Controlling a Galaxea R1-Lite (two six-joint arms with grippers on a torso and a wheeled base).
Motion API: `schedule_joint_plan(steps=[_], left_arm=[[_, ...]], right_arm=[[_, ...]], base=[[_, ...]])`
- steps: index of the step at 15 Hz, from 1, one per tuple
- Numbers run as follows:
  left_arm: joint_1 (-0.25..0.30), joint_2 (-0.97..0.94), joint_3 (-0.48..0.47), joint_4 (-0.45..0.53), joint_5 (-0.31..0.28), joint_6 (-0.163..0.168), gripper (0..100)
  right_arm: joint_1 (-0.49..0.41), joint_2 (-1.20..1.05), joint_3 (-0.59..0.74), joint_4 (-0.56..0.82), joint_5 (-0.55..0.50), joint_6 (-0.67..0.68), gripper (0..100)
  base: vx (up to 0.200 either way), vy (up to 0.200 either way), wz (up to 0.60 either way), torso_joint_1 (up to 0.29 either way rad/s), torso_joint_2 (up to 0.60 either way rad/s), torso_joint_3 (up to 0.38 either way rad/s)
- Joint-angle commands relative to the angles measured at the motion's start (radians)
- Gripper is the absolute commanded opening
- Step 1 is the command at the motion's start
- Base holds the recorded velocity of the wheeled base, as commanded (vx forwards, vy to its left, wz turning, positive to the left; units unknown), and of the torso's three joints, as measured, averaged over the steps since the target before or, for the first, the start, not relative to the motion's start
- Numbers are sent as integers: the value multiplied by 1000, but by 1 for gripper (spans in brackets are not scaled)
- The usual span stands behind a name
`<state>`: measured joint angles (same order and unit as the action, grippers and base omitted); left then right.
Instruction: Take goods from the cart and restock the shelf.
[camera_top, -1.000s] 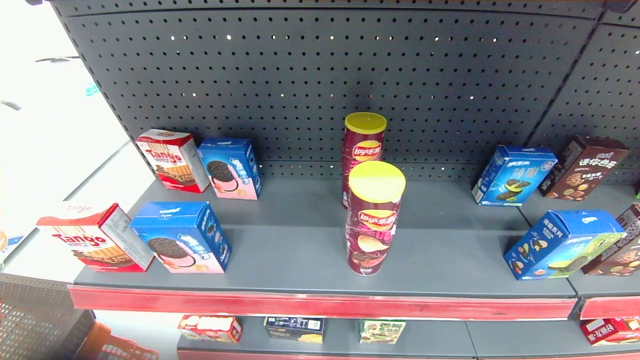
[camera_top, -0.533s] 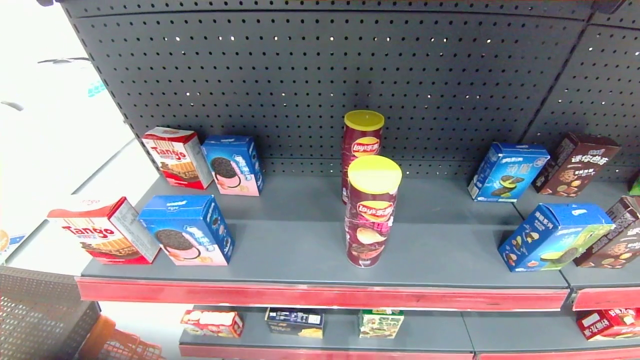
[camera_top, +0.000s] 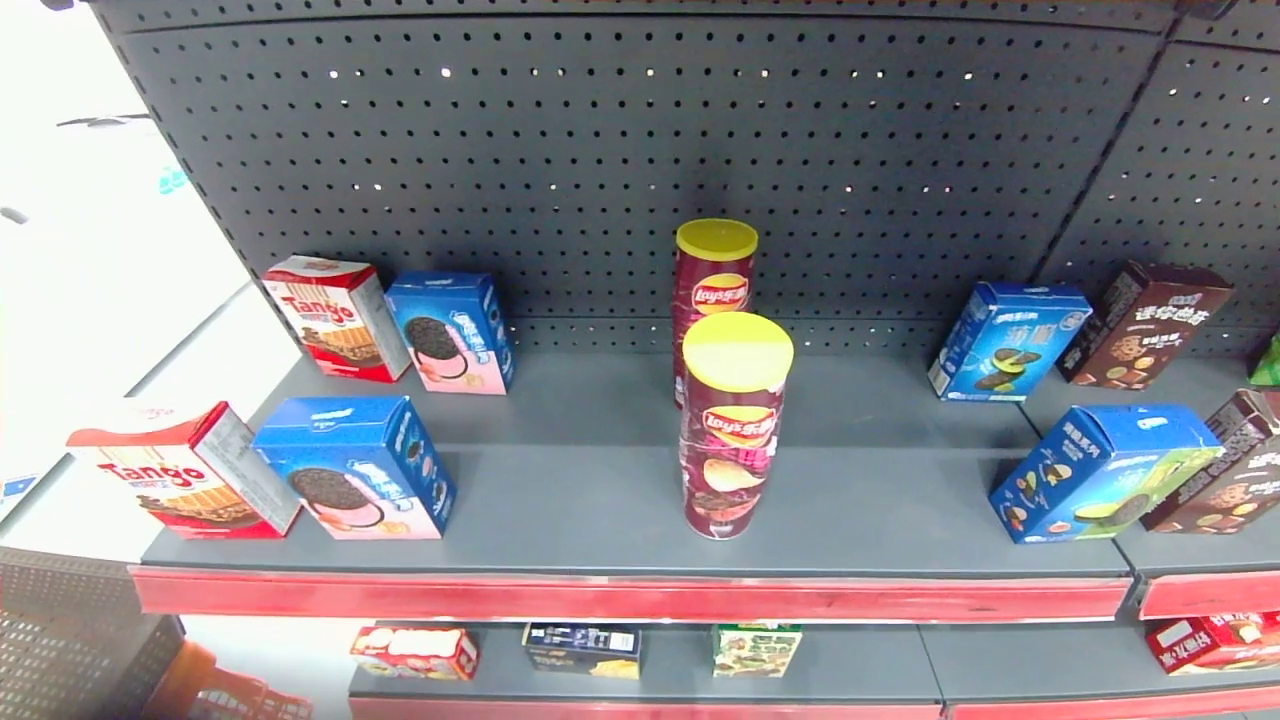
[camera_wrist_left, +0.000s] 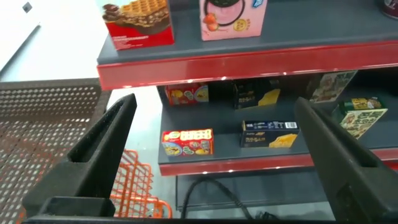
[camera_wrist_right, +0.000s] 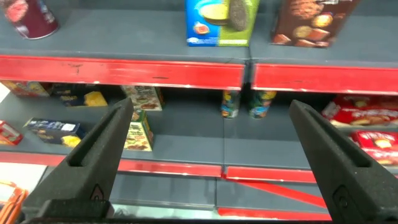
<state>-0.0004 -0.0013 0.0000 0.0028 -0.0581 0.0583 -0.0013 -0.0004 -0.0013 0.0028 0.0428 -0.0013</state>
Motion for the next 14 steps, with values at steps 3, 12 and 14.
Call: schedule_joint_plan(steps=[3,12,14], left_arm=[[2,1,0,0,0,0,100],[0,1,0,0,12,-11,100],[0,1,0,0,14,-14,100]], right_arm=[[1,0,1,0,0,0,100],[1,0,0,0,0,0,100],[1,0,0,0,0,0,100]], base=[[0,0,0,0,0,0],[0,-22,0,0,1,1],[0,0,0,0,0,0]])
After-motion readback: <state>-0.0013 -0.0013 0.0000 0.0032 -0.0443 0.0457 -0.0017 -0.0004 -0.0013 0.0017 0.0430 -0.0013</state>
